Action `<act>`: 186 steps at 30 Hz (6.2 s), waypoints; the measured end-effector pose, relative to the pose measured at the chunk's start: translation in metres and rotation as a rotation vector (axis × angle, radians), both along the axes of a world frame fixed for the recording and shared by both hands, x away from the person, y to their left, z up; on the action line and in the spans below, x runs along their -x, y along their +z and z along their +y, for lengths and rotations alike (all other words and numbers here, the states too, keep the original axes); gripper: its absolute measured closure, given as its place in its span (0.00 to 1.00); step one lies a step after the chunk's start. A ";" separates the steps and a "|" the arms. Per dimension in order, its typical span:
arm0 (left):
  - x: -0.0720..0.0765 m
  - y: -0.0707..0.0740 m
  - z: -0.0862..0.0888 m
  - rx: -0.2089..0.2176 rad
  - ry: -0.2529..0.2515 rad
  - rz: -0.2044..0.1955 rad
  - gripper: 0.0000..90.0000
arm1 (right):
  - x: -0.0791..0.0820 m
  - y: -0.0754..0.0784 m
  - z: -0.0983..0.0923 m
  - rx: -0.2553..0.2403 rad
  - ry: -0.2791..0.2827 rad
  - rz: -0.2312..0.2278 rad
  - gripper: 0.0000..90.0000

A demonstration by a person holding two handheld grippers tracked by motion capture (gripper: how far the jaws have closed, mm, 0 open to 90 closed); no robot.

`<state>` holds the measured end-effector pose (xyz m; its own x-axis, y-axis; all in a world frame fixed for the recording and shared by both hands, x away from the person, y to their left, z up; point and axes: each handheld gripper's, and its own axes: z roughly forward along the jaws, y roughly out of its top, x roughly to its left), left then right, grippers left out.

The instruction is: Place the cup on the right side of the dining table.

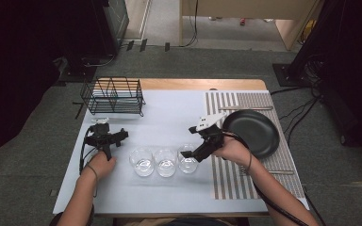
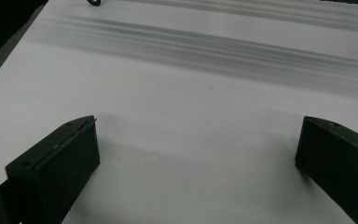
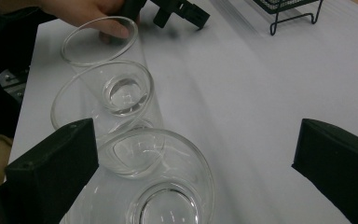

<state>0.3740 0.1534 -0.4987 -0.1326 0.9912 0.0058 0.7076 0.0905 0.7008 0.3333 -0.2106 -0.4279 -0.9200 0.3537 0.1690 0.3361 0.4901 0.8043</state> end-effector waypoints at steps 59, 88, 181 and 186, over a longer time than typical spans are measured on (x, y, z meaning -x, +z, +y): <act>0.000 0.000 0.000 0.000 0.000 -0.001 0.00 | 0.010 -0.034 0.015 0.005 0.199 0.019 0.00; 0.000 0.000 0.000 0.000 0.000 0.000 0.00 | 0.009 -0.046 0.009 -0.014 0.253 0.048 0.00; 0.000 0.000 0.000 0.000 0.000 0.000 0.00 | 0.010 -0.043 0.003 -0.021 0.271 -0.031 0.18; 0.000 0.000 0.000 0.000 0.000 0.000 0.00 | 0.010 -0.040 0.001 -0.028 0.264 -0.038 0.18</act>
<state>0.3740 0.1534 -0.4987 -0.1326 0.9912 0.0060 0.7075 0.0904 0.7009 0.3236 -0.2094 -0.4677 -0.9856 0.0960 0.1391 0.1689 0.5339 0.8285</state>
